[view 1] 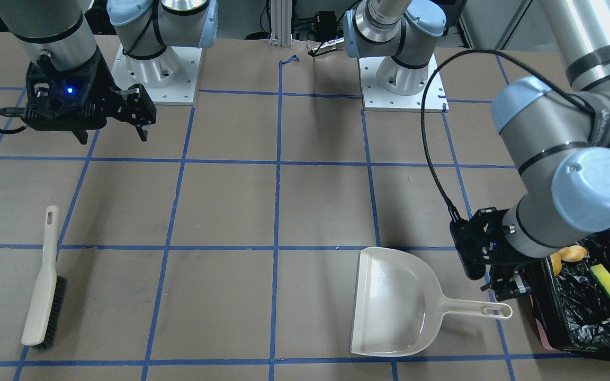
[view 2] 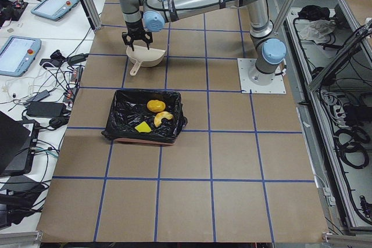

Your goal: Sweep and dump trash into bin

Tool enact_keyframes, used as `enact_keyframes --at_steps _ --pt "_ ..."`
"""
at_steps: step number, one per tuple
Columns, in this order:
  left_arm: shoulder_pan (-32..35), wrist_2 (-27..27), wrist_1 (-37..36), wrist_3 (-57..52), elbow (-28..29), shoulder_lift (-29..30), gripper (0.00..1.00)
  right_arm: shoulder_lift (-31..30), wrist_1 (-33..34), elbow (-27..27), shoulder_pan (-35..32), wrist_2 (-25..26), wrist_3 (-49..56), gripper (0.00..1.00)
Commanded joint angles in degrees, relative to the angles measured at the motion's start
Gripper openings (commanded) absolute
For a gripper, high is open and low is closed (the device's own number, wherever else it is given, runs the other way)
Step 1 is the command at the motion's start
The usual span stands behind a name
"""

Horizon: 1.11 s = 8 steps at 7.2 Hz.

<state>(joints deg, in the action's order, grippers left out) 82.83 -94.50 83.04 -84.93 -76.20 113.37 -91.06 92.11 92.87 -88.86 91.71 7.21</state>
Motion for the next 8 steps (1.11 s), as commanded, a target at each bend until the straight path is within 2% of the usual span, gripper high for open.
enact_keyframes --at_steps 1,3,5,7,8 --pt "0.23 1.77 8.5 13.6 -0.17 -7.69 0.89 0.01 0.0 0.12 0.0 0.05 0.0 1.0" --pt "0.4 3.25 11.17 33.06 -0.35 -13.41 0.92 0.01 0.0 0.2 0.0 0.05 0.0 1.0" --pt "2.06 4.5 13.28 58.0 -1.14 -17.9 1.0 0.01 0.0 0.2 0.0 -0.04 0.0 1.0" --pt "2.6 5.2 13.11 70.2 -4.99 -22.47 1.0 0.01 0.0 0.2 0.0 -0.04 0.0 1.0" --pt "2.34 5.02 12.93 71.04 -5.79 -23.62 1.0 0.01 0.0 0.2 0.0 -0.38 -0.09 1.0"
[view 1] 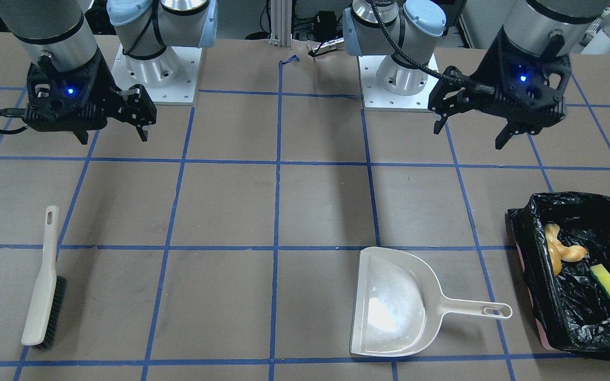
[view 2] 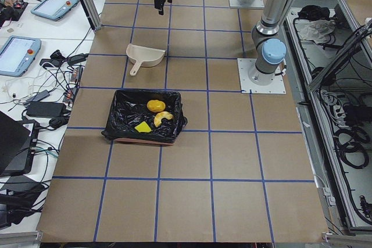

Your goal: Sweep and dump trash into bin

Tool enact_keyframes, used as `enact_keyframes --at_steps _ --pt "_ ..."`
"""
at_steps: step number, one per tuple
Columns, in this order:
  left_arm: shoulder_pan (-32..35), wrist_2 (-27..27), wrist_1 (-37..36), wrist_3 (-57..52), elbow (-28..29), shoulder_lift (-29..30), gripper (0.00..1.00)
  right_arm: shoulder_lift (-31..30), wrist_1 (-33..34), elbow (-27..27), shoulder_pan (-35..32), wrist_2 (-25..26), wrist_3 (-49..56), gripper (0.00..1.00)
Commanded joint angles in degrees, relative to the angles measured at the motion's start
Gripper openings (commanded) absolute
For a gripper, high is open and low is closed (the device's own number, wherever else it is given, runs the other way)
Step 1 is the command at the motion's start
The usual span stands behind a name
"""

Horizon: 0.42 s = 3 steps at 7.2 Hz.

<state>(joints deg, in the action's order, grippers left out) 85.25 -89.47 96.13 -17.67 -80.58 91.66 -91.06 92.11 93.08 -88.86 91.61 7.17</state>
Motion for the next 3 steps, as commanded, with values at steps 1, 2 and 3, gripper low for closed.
enact_keyframes --at_steps 1,2,3 --pt "-0.25 -0.79 -0.5 3.79 -1.94 -2.79 1.0 0.0 0.0 0.0 0.0 -0.2 -0.22 1.0" --pt "-0.43 -0.71 -1.03 3.96 -2.3 -3.15 1.0 -0.09 0.0 0.0 0.0 -0.2 -0.23 1.0" --pt "-0.34 -0.79 -1.81 3.88 -2.47 -3.5 1.0 -0.26 -0.18 0.0 0.0 -0.29 -0.23 1.0"
